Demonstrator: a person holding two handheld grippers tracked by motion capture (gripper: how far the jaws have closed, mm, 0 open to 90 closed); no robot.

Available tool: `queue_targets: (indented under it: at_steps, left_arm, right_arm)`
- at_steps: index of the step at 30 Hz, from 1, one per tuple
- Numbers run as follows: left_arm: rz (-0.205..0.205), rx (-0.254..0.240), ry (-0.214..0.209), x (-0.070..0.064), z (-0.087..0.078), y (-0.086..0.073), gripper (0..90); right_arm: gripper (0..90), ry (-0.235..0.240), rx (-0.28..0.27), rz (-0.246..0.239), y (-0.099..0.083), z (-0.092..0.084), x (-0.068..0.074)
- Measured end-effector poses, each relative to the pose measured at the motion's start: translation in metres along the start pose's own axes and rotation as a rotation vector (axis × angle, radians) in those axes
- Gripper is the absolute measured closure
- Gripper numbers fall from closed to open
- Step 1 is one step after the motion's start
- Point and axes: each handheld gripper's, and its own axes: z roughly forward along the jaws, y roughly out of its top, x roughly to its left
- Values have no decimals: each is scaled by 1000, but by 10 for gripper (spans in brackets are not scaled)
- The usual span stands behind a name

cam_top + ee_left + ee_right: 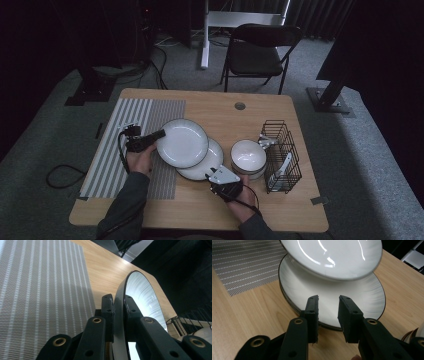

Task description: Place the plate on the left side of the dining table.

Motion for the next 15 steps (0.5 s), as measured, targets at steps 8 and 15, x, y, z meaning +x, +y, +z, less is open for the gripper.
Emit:
queue_targets:
  at_steps: [8, 15]
  left_arm:
    - [-29, -38, 15, 16, -20, 7, 825]
    - [-51, -73, 31, 31, -37, 13, 825]
  right_arm:
    - [685, 5, 5, 4, -7, -2, 2]
    - [682, 6, 6, 6, -9, -4, 2]
